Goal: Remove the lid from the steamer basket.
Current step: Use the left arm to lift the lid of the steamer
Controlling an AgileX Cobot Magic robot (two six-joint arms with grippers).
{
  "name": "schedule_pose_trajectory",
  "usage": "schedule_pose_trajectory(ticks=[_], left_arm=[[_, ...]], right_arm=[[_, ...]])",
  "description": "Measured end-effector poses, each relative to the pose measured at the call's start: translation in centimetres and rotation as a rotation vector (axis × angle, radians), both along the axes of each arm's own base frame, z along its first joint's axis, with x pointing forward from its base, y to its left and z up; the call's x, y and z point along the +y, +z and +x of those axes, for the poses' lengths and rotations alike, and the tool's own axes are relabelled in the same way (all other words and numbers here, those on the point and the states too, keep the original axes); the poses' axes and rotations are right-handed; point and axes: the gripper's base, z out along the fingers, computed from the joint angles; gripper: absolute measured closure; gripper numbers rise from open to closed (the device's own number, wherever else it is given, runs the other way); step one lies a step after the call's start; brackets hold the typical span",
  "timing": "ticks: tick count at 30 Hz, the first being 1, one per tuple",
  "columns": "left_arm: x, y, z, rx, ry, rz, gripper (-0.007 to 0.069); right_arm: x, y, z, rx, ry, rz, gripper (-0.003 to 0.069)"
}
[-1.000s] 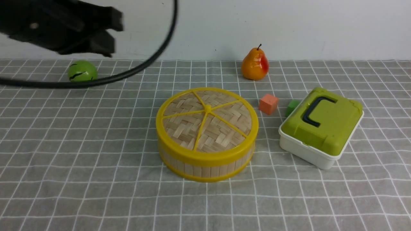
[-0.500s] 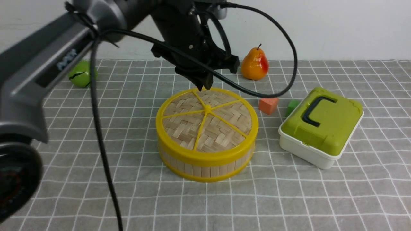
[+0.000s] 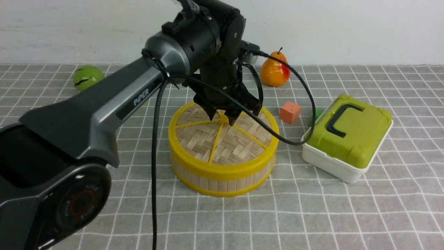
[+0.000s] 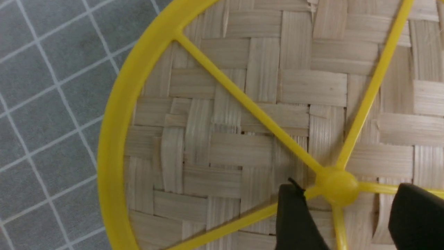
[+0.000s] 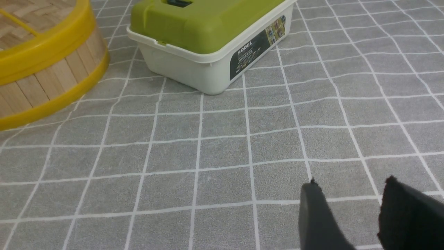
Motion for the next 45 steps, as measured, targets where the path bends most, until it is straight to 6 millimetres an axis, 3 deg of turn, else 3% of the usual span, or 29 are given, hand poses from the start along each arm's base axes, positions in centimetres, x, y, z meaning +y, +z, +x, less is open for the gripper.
schedule_pose_trajectory(ticks=[12,27,39,45], left_arm=[[-0.18,-0.75,0.38,-0.001,0.021,-0.005,0.0413],[-0.47,-0.66,0.87,-0.051,0.051,-0.05,0.0418],[-0.36,-0.7,0.79,-0.041,0.056,-0.039,0.0508],[-0.36,-0.7,0.79,-0.041,0.056,-0.039,0.0512]], right_arm=[[0.0,0.0,0.0,0.0,0.0,0.0,0.0417],[0.0,0.0,0.0,0.0,0.0,0.0,0.0417],[0.0,0.0,0.0,0.0,0.0,0.0,0.0417],[0.0,0.0,0.0,0.0,0.0,0.0,0.0417]])
